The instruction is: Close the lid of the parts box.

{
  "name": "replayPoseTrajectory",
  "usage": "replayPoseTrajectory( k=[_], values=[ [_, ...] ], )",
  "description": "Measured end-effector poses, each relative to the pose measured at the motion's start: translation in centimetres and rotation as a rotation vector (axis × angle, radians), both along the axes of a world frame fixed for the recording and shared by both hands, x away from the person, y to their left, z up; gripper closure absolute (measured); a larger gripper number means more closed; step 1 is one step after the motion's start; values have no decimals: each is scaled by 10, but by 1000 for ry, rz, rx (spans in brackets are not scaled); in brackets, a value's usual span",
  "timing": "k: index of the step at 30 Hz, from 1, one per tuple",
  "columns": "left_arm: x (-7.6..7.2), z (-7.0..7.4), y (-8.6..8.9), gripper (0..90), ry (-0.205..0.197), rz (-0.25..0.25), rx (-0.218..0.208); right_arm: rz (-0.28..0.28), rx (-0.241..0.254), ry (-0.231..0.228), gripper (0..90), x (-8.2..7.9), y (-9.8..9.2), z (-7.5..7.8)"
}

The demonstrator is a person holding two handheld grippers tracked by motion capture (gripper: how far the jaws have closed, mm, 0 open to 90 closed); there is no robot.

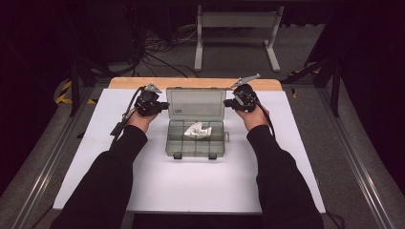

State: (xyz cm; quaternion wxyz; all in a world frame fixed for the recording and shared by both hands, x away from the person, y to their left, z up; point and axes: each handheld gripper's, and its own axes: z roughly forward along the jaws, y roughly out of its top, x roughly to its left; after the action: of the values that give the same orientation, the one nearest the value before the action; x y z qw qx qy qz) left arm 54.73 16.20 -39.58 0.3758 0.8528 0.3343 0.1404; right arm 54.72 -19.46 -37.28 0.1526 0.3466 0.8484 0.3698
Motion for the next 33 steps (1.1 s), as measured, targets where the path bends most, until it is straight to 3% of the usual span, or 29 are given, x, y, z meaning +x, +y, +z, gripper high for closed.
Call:
replayPoseTrajectory(
  k=[6,19,23,33],
  values=[
    [-7,3,4,896,-4,-16,-28,24,23,-16,900,-9,-2,7],
    [-23,15,8,896,-31,-57,-47,73,55,-49,900,-32,-6,19],
    [-29,18,8,896,-43,-68,-36,83,63,-50,899,-36,-7,21],
    [-40,22,13,895,-45,-90,-72,109,67,-45,899,-48,-7,25]
  ],
)
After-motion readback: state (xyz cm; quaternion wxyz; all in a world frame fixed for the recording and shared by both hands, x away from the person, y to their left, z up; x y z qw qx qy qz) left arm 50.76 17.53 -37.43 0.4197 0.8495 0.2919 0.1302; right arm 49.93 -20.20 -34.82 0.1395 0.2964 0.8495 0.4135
